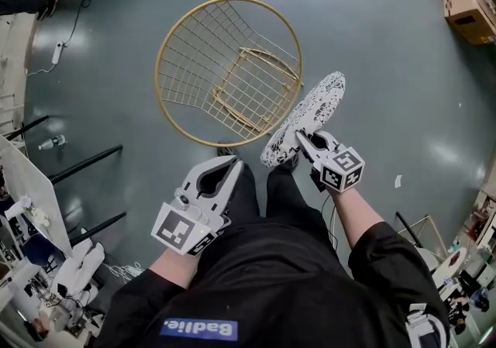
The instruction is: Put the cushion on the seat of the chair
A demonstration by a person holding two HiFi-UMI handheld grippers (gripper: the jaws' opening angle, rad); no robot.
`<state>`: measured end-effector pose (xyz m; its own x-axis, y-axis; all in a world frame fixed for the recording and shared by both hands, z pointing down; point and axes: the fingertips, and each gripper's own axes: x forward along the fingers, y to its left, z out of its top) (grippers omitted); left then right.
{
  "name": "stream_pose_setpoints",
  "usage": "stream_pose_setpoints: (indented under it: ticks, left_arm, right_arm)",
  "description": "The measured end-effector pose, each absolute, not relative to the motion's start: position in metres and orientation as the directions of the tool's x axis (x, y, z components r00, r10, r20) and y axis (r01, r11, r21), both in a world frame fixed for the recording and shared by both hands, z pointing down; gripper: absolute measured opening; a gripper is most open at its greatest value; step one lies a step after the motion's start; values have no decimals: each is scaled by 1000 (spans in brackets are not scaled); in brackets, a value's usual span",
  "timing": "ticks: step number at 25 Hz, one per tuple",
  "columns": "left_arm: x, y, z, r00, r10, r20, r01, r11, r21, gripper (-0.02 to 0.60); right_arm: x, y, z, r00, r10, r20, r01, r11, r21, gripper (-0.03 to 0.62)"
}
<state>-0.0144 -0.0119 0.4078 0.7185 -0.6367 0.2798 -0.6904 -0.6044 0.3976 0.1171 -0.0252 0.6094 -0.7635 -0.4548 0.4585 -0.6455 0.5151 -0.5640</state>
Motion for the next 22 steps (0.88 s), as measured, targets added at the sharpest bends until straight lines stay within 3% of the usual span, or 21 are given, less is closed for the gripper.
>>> stream_pose_setpoints:
  ticks: [22]
  left_arm:
    - [-138, -23, 456, 596, -747, 295, -776, -441, 450, 14]
  right_arm:
    - [-60, -137, 685, -808, -285, 515, -567, 613, -550, 40]
